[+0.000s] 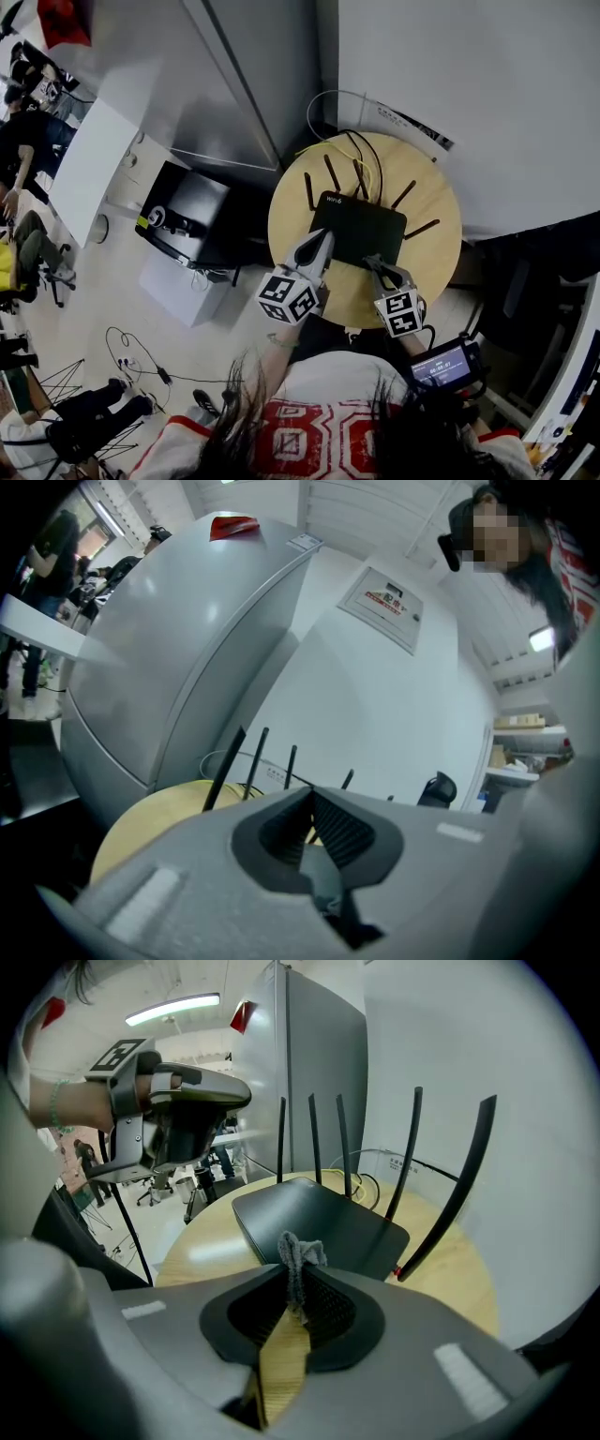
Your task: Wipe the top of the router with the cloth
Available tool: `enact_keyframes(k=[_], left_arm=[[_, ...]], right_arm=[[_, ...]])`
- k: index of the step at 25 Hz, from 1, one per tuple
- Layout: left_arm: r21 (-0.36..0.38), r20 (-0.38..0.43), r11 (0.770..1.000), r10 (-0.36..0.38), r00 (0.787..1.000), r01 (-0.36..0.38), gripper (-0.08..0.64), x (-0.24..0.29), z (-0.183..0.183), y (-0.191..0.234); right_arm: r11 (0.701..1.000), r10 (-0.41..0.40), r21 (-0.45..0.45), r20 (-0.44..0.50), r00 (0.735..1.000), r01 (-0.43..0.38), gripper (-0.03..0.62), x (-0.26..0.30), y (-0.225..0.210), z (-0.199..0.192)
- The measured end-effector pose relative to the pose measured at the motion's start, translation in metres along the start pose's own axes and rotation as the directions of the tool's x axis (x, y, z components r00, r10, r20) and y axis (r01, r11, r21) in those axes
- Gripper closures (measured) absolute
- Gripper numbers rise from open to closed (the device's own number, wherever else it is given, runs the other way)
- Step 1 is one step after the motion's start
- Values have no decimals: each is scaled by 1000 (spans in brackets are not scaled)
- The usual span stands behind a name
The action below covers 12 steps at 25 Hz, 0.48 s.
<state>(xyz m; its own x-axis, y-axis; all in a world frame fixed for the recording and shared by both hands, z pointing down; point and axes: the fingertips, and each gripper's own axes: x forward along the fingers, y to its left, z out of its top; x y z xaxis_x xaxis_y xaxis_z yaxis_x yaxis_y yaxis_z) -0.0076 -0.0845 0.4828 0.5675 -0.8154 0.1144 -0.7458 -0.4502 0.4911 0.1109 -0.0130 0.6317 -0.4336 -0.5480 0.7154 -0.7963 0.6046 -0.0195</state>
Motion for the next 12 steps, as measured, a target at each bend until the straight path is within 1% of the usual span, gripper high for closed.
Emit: enact_keyframes(k=[2,6,9,12], left_arm=[[-1,3,1000,-4,1000,4,558,-2,1,1],[0,10,1000,5,1000,-5,558,-7,5,10],[2,17,1000,18,1000,-18,558,-13,10,17],[6,25,1000,29,999,-29,558,-16,17,24]], right_arm=[[1000,-13,5,3,1000,13,551,2,-3,6],[999,-54,5,25,998,54,551,18,-22,30],[997,-74,-11,31,997,75,551,34,-35,49],[996,-78,-41,32,996,79,551,53,-44,68]])
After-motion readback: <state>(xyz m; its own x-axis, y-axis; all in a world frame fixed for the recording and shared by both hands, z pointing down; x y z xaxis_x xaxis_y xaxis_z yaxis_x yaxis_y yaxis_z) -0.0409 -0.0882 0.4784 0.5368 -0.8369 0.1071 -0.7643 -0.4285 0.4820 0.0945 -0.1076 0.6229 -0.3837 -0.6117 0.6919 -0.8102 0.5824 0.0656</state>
